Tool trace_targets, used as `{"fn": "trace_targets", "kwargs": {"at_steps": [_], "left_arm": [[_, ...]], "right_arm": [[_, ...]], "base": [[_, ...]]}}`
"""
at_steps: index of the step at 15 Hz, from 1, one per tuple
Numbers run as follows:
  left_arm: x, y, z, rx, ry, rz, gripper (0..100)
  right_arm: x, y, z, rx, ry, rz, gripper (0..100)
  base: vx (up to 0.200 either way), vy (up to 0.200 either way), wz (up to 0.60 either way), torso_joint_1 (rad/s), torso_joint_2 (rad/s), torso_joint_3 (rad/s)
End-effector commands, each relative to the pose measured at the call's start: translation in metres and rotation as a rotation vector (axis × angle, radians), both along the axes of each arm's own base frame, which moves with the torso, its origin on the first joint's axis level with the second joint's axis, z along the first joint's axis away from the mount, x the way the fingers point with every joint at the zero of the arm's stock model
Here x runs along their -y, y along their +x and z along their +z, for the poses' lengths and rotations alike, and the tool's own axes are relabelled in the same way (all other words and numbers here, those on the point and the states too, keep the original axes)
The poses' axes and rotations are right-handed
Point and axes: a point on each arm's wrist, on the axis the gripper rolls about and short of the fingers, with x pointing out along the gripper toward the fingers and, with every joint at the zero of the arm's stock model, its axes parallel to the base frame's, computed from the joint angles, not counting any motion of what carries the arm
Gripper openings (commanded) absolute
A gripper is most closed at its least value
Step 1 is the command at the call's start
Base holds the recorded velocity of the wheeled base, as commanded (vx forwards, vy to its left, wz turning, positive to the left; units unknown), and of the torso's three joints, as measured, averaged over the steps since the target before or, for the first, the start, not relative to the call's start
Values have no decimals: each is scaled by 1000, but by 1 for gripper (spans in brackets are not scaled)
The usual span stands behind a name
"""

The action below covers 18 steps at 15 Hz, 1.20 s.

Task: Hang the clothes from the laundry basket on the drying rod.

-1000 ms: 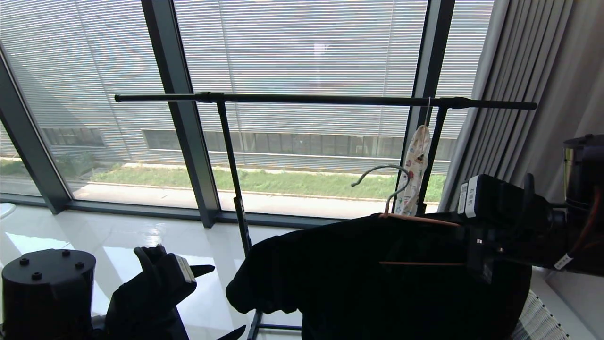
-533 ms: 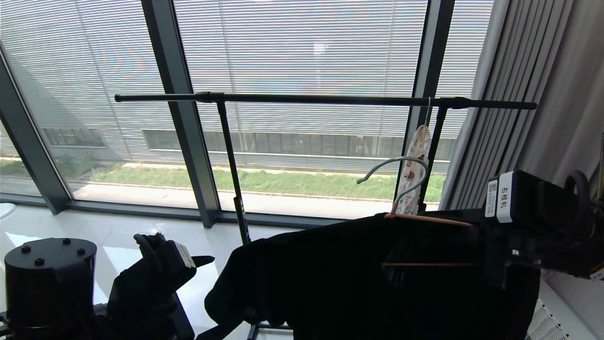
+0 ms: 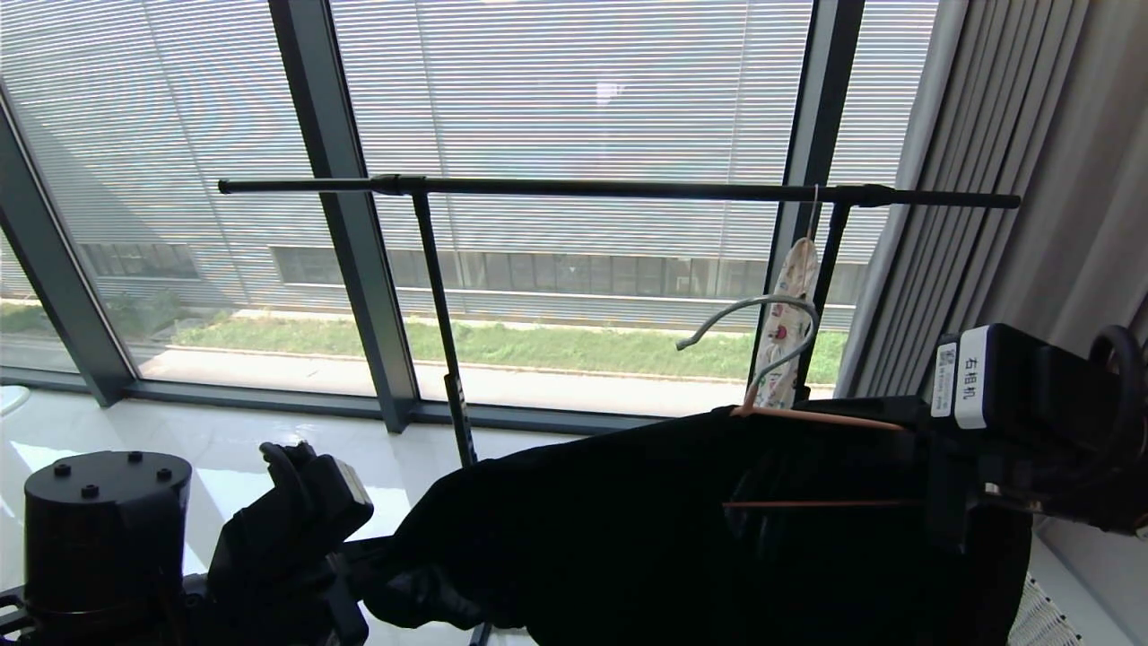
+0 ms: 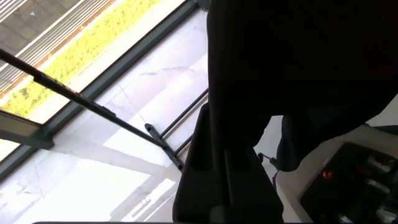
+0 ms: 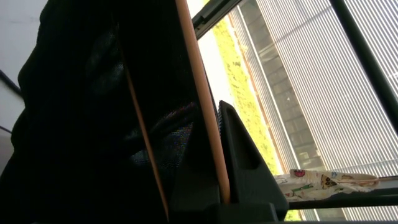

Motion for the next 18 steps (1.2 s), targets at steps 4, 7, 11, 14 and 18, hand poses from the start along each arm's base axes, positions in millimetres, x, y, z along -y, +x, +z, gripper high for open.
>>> {"fn": "trace_targets", "kwargs": {"at_steps": [4,7,11,14,18], "left_arm": [[-18,-2,-12,-40,41,126,0],[-31,-5,-24,-92,75,226,0],[-53,3,-30,-135,79,366,0],[-56,2,-27,-117,72,384,0],[-51,-12,-15,-37,39,331,100]], "right_arm": [[-1,2,-2,-6,-7,-2,0],[-1,2,-2,-7,-8,-24,0],[-1,3,-2,-8,-6,-31,0],[-1,4,-2,-7,-5,-32,0],[-1,4,-3,-9,-7,-32,0]], "base": [[0,0,0,0,0,0],[0,0,0,0,0,0],[0,0,0,0,0,0],[0,0,0,0,0,0],[0,0,0,0,0,0]]}}
